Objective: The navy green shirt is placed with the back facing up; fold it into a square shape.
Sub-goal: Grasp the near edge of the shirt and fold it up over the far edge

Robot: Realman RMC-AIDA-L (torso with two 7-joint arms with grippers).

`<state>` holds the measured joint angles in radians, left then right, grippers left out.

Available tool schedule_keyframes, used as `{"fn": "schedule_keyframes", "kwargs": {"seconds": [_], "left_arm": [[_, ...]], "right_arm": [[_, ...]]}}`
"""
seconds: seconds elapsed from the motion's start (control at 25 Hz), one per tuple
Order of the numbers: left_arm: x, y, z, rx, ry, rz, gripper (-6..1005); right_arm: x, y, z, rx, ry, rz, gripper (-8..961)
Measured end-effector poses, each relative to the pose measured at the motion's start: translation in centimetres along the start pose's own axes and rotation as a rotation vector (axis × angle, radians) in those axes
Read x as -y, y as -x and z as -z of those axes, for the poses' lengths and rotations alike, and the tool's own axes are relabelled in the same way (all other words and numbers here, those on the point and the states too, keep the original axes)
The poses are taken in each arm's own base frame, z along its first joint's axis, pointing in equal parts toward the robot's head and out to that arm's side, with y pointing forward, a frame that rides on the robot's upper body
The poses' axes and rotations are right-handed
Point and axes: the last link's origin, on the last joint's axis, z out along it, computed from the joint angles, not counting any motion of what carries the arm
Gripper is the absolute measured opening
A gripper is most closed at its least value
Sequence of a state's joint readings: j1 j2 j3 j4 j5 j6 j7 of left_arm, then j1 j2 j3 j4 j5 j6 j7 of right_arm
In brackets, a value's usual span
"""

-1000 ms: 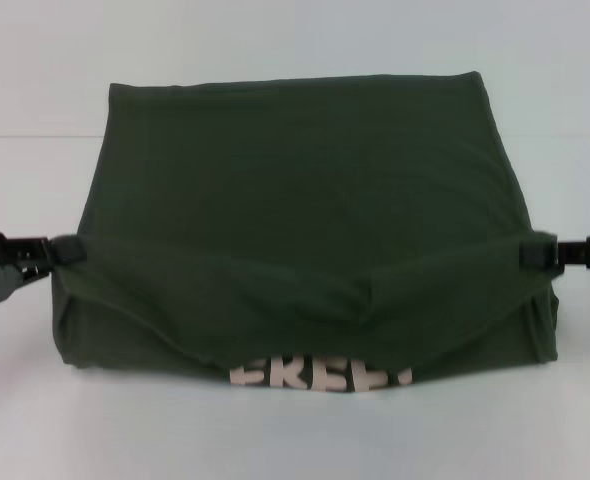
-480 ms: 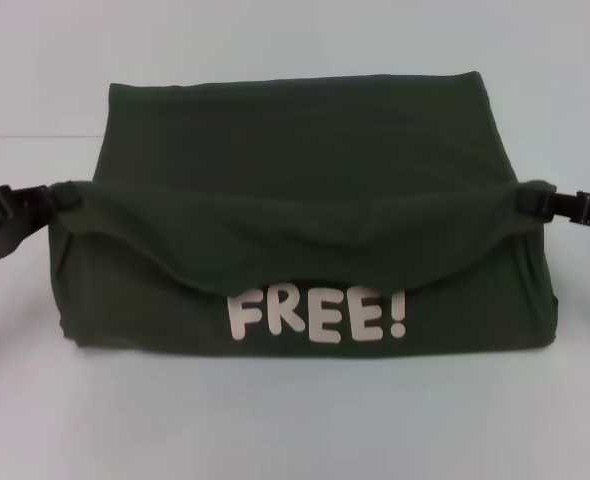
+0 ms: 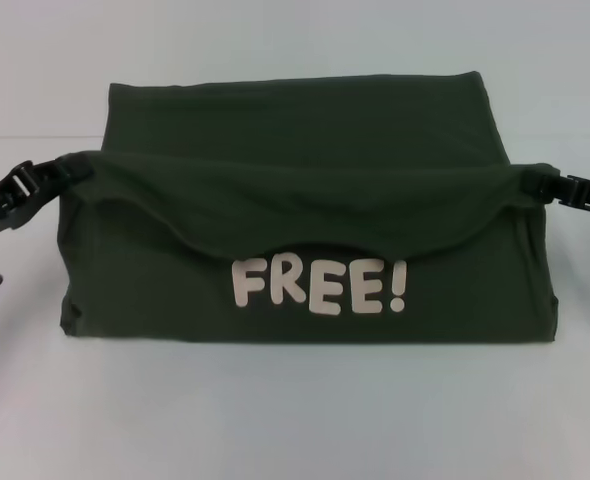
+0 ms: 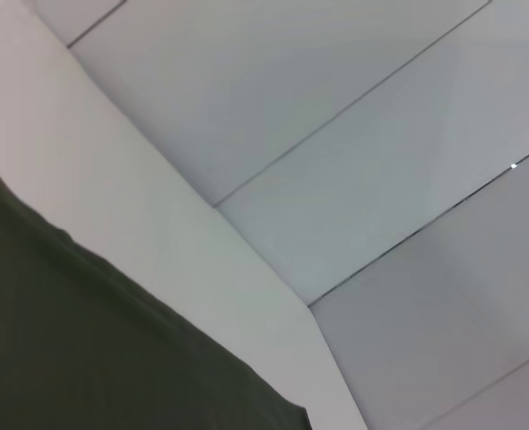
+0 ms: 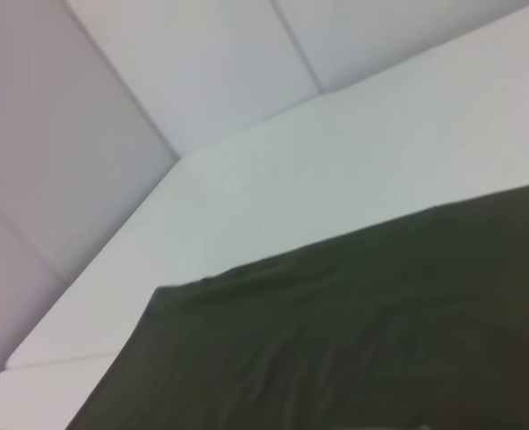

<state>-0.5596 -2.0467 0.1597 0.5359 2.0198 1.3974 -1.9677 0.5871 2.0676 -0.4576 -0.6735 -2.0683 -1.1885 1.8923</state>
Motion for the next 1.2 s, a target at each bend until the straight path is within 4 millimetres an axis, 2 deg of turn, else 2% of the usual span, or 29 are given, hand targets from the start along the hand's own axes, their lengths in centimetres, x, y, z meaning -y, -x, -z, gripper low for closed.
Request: {"fn": "schedule_keyframes", "kwargs": {"seconds": [0.32,0.72,1.2], "left_arm": [[0.0,0.4,-1.9,-0.017,-0.037,-0.059,95],[0.5,1.1,-3.1,-0.052,-0.097,-0.105,98],[0.7,1.2,-4.6,-0.063,-0.152,-0.156,102]], "right_arm": [[0.4,-0.4,-0.5,0.015,-0.048,-0.002,60],[0.9,-1.0,-1.6,0.013,-0.108,0.021,59],[0.4,-0.8,-3.3,0.009,-0.118,0.033,60]]}}
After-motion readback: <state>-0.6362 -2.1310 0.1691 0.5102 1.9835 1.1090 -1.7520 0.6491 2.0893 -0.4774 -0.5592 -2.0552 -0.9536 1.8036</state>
